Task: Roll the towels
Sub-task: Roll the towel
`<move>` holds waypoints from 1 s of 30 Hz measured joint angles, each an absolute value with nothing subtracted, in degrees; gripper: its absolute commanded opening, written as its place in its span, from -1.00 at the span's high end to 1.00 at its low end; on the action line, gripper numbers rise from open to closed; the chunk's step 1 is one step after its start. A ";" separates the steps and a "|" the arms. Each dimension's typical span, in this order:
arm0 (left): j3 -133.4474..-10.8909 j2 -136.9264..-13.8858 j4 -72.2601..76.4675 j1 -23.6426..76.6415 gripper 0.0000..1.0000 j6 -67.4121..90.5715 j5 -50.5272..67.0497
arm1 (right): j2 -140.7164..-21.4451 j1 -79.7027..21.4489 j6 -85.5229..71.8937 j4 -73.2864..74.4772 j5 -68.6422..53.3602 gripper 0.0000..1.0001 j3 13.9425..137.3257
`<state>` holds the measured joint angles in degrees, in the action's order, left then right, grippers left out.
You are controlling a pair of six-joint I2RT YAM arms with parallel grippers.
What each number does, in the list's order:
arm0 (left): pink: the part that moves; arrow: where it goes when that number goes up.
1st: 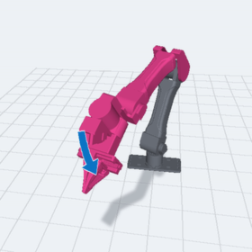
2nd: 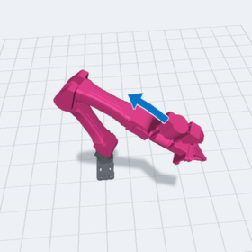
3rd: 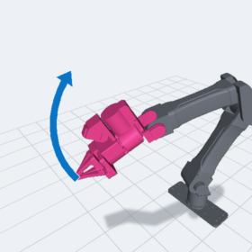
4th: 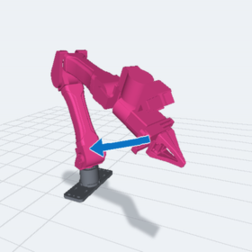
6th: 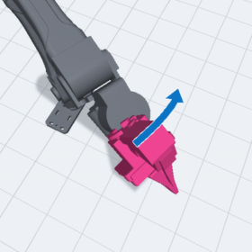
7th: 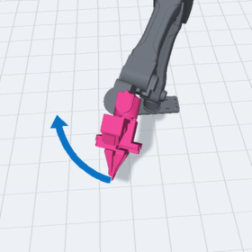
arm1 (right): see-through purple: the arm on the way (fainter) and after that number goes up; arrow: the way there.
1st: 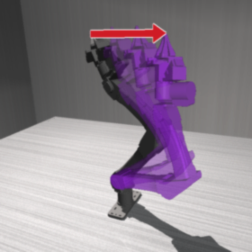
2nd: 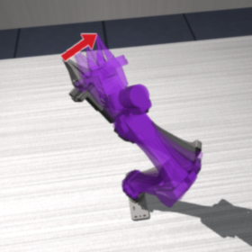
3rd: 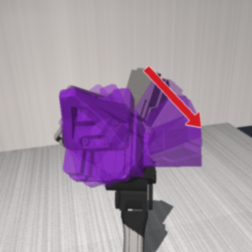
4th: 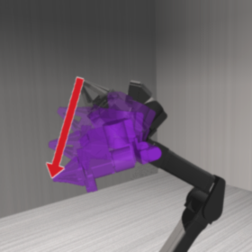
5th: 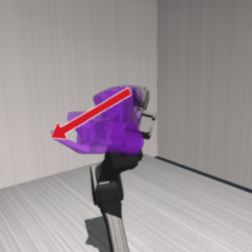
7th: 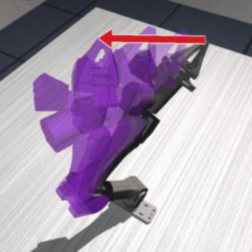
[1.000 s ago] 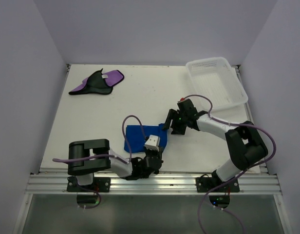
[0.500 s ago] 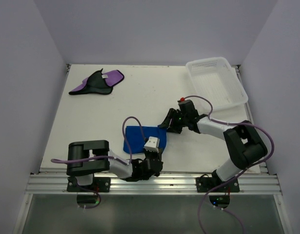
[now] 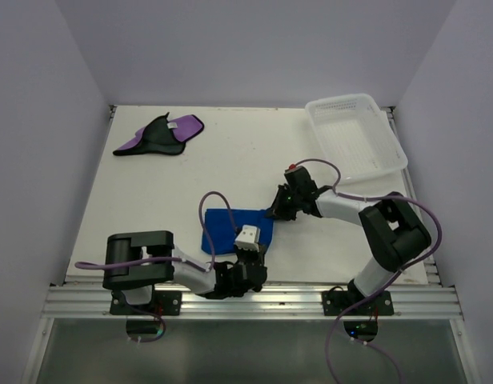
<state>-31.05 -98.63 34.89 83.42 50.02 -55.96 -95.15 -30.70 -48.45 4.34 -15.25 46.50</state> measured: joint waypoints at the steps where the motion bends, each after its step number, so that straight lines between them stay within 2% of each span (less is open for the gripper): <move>1: -31.00 -98.32 34.44 83.40 1.00 50.81 -55.96 | -95.07 -30.96 -48.16 5.98 -14.20 1.00 47.27; 11: -26.46 -92.51 32.25 83.40 1.00 63.99 -54.06 | -95.15 -41.43 -45.39 31.66 5.69 1.00 63.22; 15: -23.75 -90.17 32.71 83.40 1.00 69.43 -52.53 | -96.16 -44.05 -46.68 38.17 11.42 1.00 66.13; 30: -16.21 -83.09 35.05 83.20 1.00 79.37 -50.11 | -108.40 -46.17 -52.60 55.29 16.36 1.00 79.15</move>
<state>-16.21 -83.09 35.05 83.20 79.37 -50.11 -108.40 -46.17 -52.60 55.29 16.36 79.15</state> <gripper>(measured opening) 0.040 0.085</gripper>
